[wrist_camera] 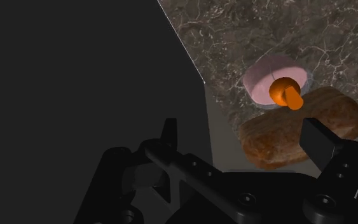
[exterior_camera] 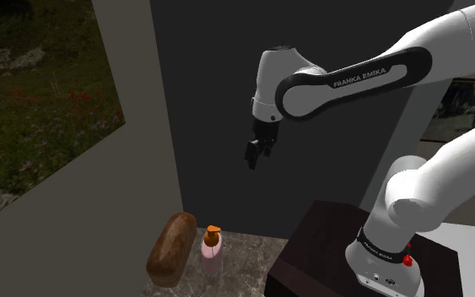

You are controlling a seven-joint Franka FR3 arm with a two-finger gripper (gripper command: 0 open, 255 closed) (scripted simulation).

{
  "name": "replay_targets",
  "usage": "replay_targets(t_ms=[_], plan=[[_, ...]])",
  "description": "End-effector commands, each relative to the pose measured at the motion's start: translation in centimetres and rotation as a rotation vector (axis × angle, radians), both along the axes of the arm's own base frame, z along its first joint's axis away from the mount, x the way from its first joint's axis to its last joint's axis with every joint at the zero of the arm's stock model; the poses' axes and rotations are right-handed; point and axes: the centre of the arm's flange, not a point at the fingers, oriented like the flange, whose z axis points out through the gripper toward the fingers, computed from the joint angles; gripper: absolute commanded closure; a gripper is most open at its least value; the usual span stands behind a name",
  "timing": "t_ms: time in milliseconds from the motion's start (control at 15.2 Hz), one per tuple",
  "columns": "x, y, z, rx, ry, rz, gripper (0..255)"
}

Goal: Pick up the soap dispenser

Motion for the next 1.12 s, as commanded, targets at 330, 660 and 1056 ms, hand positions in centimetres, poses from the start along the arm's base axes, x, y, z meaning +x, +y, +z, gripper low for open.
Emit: replay_targets(t_ms=[330,660,1056], plan=[[3.5,4.7,-7.2,-0.002,0.027,-0.008,0],[6.0,8.1,-12.5,-0.004,0.048,-0.013,0],[8.9,12.2,-18.8,-0.007,0.072,-0.019,0]])
